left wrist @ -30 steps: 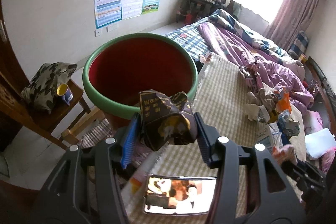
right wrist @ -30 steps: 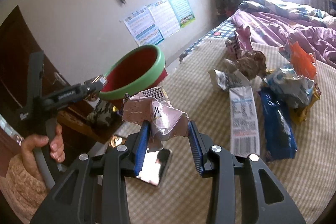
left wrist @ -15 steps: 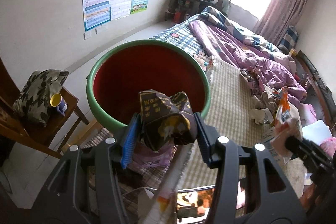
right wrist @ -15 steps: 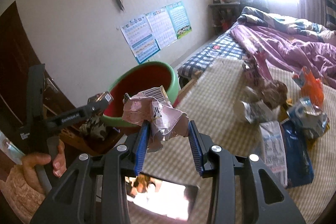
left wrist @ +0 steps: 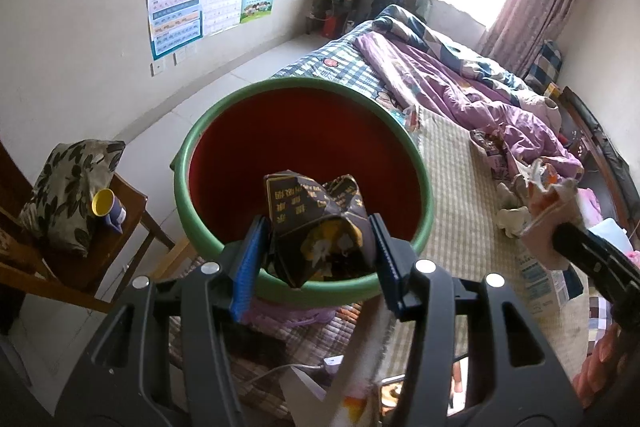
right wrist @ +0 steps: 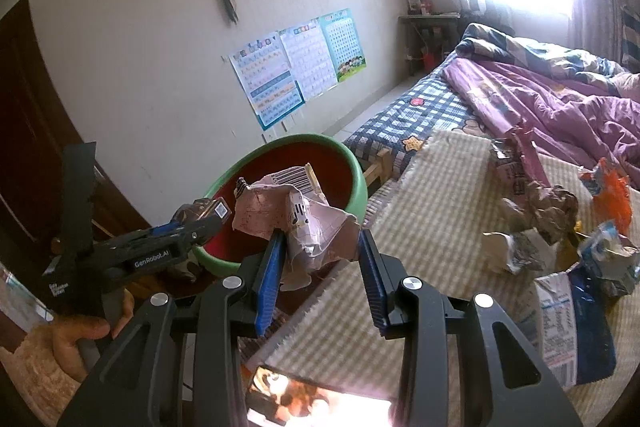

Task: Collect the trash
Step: 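Carry both items over the red bucket and open both tools to drop them, then move both open tools back over the trash on the mat, then grasp the white milk carton with the left tool while the right tool grasps the blue wrapper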

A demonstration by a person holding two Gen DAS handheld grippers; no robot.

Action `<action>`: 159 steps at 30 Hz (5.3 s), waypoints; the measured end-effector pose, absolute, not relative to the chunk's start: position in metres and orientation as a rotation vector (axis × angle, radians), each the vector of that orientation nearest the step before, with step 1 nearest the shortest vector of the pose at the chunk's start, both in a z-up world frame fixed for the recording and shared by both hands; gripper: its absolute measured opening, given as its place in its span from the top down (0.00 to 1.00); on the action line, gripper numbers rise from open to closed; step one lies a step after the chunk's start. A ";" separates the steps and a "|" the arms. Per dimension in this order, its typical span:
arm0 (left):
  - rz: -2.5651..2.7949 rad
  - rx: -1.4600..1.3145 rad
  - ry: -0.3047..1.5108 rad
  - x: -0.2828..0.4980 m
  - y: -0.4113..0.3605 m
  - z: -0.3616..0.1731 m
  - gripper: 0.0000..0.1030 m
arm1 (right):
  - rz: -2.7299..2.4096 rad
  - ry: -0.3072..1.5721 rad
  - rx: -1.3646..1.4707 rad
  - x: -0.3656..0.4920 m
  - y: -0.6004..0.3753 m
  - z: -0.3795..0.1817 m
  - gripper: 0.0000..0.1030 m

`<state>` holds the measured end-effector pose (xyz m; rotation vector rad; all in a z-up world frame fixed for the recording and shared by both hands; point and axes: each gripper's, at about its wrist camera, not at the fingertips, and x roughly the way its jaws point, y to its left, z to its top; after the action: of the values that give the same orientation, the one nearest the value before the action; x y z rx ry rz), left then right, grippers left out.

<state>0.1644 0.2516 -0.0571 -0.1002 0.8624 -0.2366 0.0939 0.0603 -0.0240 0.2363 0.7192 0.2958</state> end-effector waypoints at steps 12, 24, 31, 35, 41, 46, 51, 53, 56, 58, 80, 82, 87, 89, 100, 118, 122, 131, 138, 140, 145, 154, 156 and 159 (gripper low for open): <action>-0.264 -0.075 0.895 0.194 0.252 -0.072 0.52 | 0.313 0.729 0.258 0.135 0.089 -0.024 0.64; -0.254 -0.067 0.945 0.215 0.259 -0.091 0.52 | 0.315 0.804 0.329 0.164 0.098 -0.046 0.64; -0.250 -0.069 0.963 0.219 0.264 -0.097 0.52 | 0.345 0.825 0.340 0.174 0.105 -0.049 0.64; -0.249 -0.067 0.963 0.219 0.263 -0.097 0.52 | 0.370 0.828 0.315 0.179 0.112 -0.048 0.64; -0.244 -0.085 0.950 0.220 0.269 -0.097 0.41 | 0.387 0.827 0.321 0.185 0.114 -0.050 0.53; -0.235 -0.113 0.936 0.219 0.274 -0.093 0.36 | 0.387 0.806 0.358 0.179 0.102 -0.045 0.52; -0.229 -0.136 0.902 0.209 0.272 -0.085 0.36 | 0.371 0.769 0.365 0.159 0.086 -0.031 0.52; -0.226 -0.133 0.898 0.207 0.270 -0.084 0.36 | 0.352 0.750 0.364 0.147 0.075 -0.026 0.52; -0.226 -0.144 0.902 0.204 0.270 -0.083 0.36 | 0.316 0.723 0.372 0.129 0.057 -0.019 0.52; -0.229 -0.154 0.905 0.198 0.267 -0.082 0.36 | 0.293 0.710 0.381 0.116 0.045 -0.015 0.52; -0.284 -0.127 0.913 0.109 0.143 -0.072 0.36 | 0.017 0.781 0.482 0.000 -0.145 -0.062 0.45; -0.293 -0.133 0.920 0.102 0.125 -0.074 0.36 | 0.002 0.798 0.479 -0.003 -0.158 -0.069 0.46; -0.392 -0.132 0.958 0.087 0.064 -0.077 0.36 | 0.008 0.839 0.486 -0.010 -0.185 -0.083 0.47; -0.432 -0.092 0.964 0.085 0.033 -0.079 0.36 | 0.018 0.846 0.491 -0.010 -0.191 -0.086 0.47; -0.463 -0.057 1.077 0.091 -0.046 -0.124 0.35 | 0.045 0.859 0.535 -0.023 -0.222 -0.094 0.47; -0.452 -0.088 1.130 0.086 -0.045 -0.127 0.58 | 0.124 0.883 0.545 -0.010 -0.211 -0.097 0.47; -0.449 -0.088 1.102 0.082 -0.040 -0.119 0.59 | 0.143 0.889 0.540 -0.003 -0.207 -0.095 0.46; -0.432 -0.067 1.131 0.084 -0.036 -0.132 0.58 | 0.179 0.932 0.545 0.027 -0.192 -0.103 0.50; -0.438 -0.073 1.122 0.086 -0.032 -0.133 0.59 | 0.182 0.979 0.545 0.035 -0.187 -0.113 0.67; -0.442 -0.063 1.119 0.085 -0.034 -0.132 0.60 | 0.183 0.990 0.538 0.034 -0.186 -0.117 0.82; -0.436 -0.046 1.117 0.085 -0.036 -0.131 0.61 | 0.192 0.979 0.526 0.031 -0.184 -0.113 0.92; -0.427 -0.063 1.057 0.085 -0.024 -0.112 0.61 | 0.222 0.913 0.495 0.018 -0.174 -0.092 0.92; -0.427 -0.069 1.041 0.084 -0.021 -0.105 0.61 | 0.230 0.887 0.480 0.015 -0.170 -0.084 0.92; -0.427 -0.082 1.013 0.084 -0.015 -0.095 0.61 | 0.237 0.855 0.460 0.014 -0.164 -0.073 0.92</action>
<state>0.0844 -0.0152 -0.0950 -0.0820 1.0132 -0.4274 0.0143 -0.1641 -0.0729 0.4598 0.8553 0.2369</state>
